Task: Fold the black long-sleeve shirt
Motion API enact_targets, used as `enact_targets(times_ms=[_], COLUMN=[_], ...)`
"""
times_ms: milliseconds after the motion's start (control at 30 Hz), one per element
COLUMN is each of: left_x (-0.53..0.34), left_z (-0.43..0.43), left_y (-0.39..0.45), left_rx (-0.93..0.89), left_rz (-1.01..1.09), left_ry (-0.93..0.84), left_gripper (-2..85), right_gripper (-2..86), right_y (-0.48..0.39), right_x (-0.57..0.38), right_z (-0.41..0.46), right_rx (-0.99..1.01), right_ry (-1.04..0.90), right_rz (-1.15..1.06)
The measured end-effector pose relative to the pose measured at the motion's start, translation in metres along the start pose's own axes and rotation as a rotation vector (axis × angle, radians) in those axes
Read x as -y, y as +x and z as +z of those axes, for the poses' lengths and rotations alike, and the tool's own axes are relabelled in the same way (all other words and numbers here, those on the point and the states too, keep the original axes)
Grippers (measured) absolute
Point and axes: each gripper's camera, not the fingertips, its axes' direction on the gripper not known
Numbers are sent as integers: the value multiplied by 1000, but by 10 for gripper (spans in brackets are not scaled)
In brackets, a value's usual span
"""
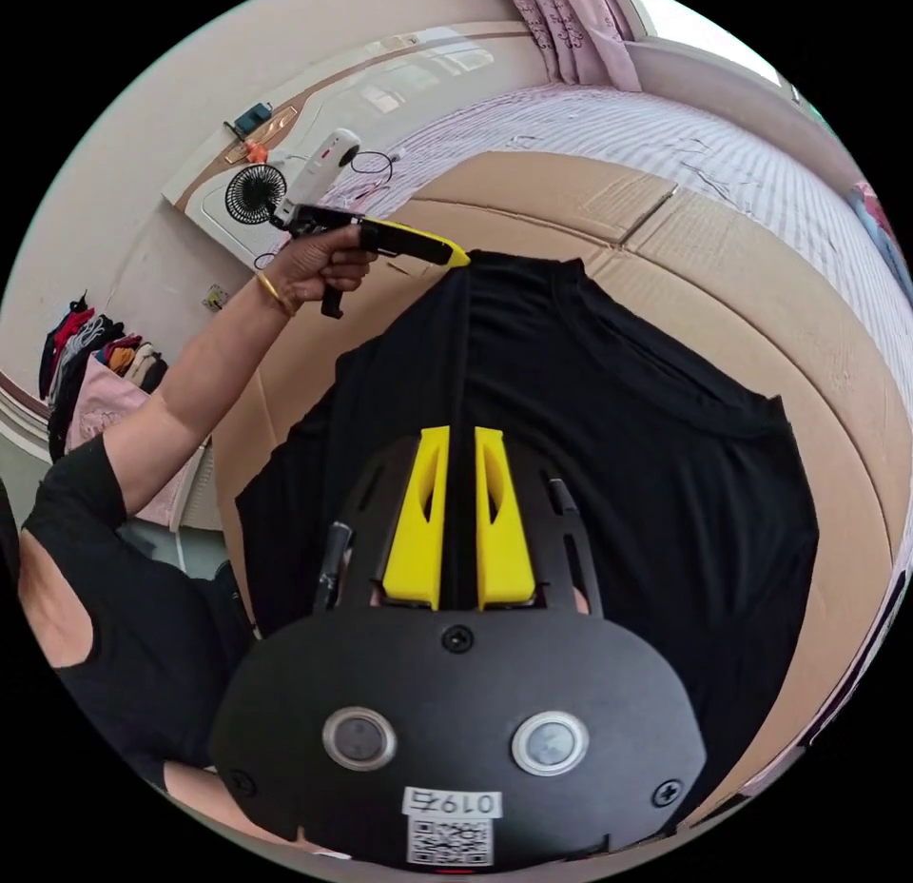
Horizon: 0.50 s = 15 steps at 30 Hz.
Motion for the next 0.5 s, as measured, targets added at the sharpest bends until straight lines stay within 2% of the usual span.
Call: enact_targets(times_ms=[267, 500], left_x=[11, 17], left_z=[-4, -10], left_y=[0, 2], left_rx=[4, 23], left_rz=[1, 9], left_ry=[1, -7], left_gripper=[10, 8], right_gripper=[28, -3], right_y=[20, 26], right_x=[-51, -71], right_z=[-12, -25], right_rx=[74, 90], right_ry=[-87, -64], right_rz=[30, 10])
